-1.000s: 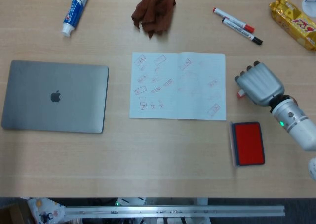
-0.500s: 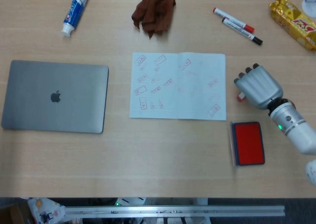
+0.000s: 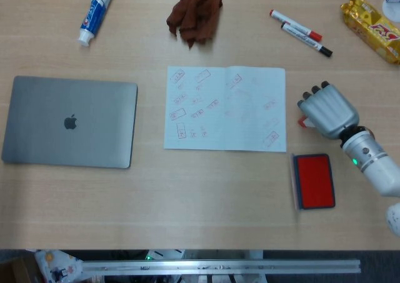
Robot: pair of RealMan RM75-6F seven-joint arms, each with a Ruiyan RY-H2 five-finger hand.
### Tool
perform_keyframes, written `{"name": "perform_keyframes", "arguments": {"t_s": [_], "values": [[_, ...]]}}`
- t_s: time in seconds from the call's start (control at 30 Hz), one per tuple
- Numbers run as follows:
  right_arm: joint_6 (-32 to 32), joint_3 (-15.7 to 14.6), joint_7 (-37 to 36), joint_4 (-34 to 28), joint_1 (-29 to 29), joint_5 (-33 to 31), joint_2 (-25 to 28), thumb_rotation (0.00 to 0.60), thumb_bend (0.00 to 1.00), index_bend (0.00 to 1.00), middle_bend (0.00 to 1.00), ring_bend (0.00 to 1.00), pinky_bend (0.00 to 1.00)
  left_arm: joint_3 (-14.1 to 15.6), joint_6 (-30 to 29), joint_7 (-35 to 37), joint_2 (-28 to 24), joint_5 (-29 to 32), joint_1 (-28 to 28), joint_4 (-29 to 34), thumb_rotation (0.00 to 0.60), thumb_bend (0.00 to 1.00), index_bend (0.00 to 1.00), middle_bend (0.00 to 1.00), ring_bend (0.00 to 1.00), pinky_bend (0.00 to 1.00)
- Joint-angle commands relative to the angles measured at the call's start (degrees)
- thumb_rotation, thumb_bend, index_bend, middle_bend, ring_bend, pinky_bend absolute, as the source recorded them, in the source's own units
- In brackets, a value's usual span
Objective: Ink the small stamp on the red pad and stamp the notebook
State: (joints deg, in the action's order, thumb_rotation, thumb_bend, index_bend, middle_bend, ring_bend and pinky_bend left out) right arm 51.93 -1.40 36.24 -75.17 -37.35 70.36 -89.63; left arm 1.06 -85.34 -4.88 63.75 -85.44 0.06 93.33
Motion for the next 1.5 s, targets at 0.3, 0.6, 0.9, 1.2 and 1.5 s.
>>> {"name": "perform_keyframes", "arguments": {"t_s": [0.3, 0.6, 0.9, 1.2, 1.5], "values": [[-1.1, 1.3, 0.2, 0.2, -0.8, -0.9, -0.4, 0.600, 0.21, 0.55, 0.47, 0.39, 0.39, -0.1, 0.1, -0.2, -0.2, 0.2, 0.0, 0.2, 0.600, 0.29, 0.00, 0.00, 0.00, 0.04], [-0.6, 1.8, 0.2, -0.9, -0.8, -1.0, 0.2, 0.600, 0.21, 0.53, 0.46, 0.39, 0.39, -0.2, 0.1, -0.3, -0.3, 0.4, 0.0, 0.4, 0.600, 0.29, 0.00, 0.00, 0.00, 0.04], [2.9, 3.1, -1.3, -5.0, 0.4, -0.3, 3.9, 0.600, 0.21, 0.52, 0.45, 0.38, 0.39, -0.5, 0.3, -0.3, -0.1, 0.1, -0.5, 0.4, 0.600, 0.29, 0.00, 0.00, 0.00, 0.04], [12.9, 4.1, -1.8, -12.0, 4.4, 3.0, 10.1, 0.600, 0.24, 0.52, 0.45, 0.38, 0.39, -1.7, -1.3, 0.0, 1.8, -0.5, -0.9, -1.1, 0.600, 0.29, 0.00, 0.00, 0.00, 0.04], [27.4, 4.7, -3.2, -16.3, 11.9, 7.4, 15.5, 0.600, 0.29, 0.55, 0.51, 0.44, 0.42, -2.8, -3.0, 0.8, 3.6, -1.1, -1.2, -2.3, 0.600, 0.29, 0.00, 0.00, 0.00, 0.04]]}}
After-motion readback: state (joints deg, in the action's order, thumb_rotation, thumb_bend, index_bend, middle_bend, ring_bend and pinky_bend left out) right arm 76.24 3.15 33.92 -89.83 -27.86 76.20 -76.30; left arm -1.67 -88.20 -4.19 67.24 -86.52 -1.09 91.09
